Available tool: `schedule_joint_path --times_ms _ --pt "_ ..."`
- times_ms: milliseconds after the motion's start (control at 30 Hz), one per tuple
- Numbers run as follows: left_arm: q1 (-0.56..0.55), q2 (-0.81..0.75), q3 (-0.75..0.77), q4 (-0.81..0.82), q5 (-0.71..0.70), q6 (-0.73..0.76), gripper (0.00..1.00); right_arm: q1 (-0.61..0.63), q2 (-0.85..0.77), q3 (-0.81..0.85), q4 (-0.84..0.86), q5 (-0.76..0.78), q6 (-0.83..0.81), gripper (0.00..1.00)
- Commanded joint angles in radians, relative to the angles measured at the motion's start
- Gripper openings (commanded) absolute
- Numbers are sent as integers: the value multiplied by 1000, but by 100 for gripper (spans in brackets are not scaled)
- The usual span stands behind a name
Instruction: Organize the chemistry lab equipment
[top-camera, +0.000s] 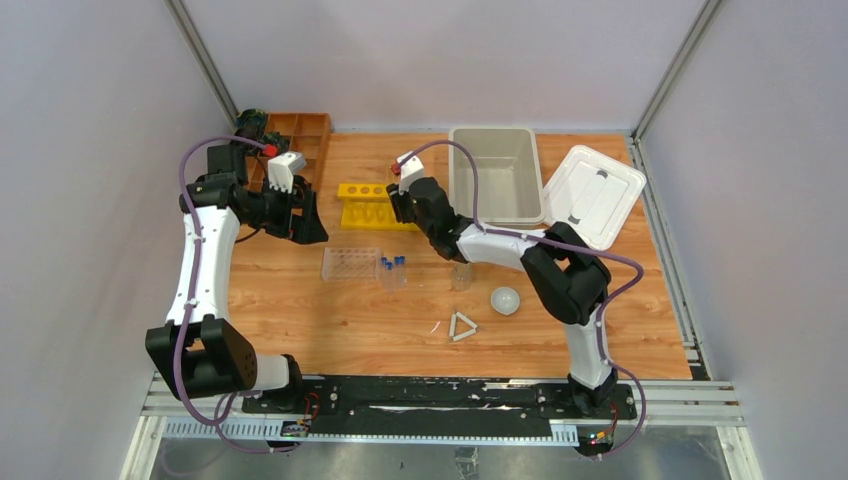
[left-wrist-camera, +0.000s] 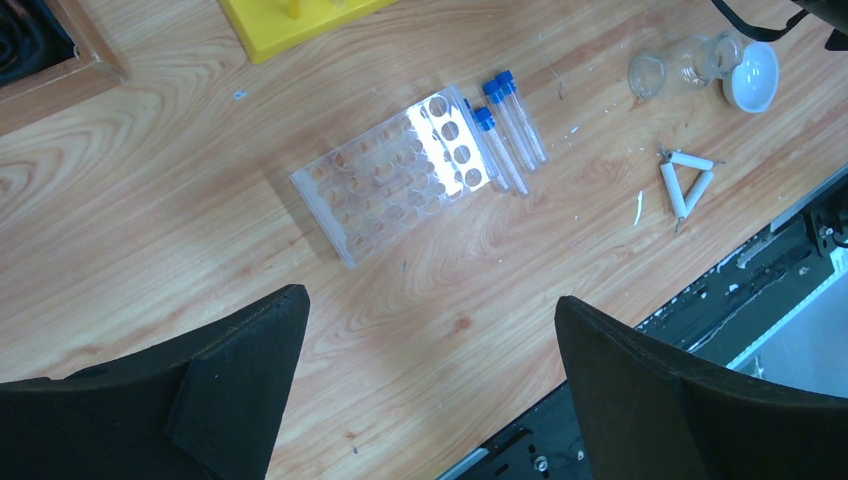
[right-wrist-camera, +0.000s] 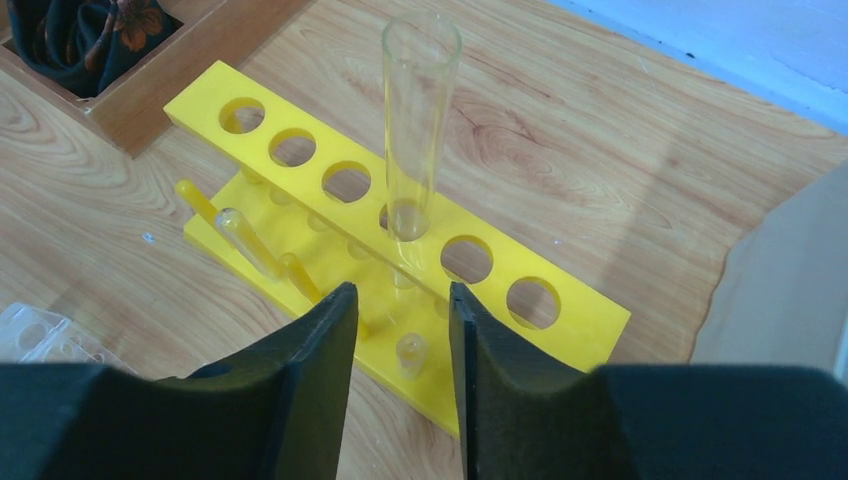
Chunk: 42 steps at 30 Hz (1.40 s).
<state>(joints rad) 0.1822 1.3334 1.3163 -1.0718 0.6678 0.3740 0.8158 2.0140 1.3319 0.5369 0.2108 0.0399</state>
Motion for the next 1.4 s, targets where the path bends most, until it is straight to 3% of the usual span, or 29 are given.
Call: schedule_joint_path --times_ms 0,167,467,733,1133,1367 --pt "8 -19 20 3 6 0 100 5 -84 16 -17 7 11 46" --pt "8 -31 23 3 7 -4 100 16 -144 -13 -41 9 21 48" --pt "8 -47 20 3 5 -9 100 114 -239 -43 -405 47 285 30" --pt "8 -64 19 3 12 -19 100 174 -185 -49 -622 62 473 21" --pt "8 -81 12 3 13 -17 100 162 -54 10 -688 6 490 19" --pt "8 -78 16 3 16 -13 100 146 -19 17 -688 17 487 24"
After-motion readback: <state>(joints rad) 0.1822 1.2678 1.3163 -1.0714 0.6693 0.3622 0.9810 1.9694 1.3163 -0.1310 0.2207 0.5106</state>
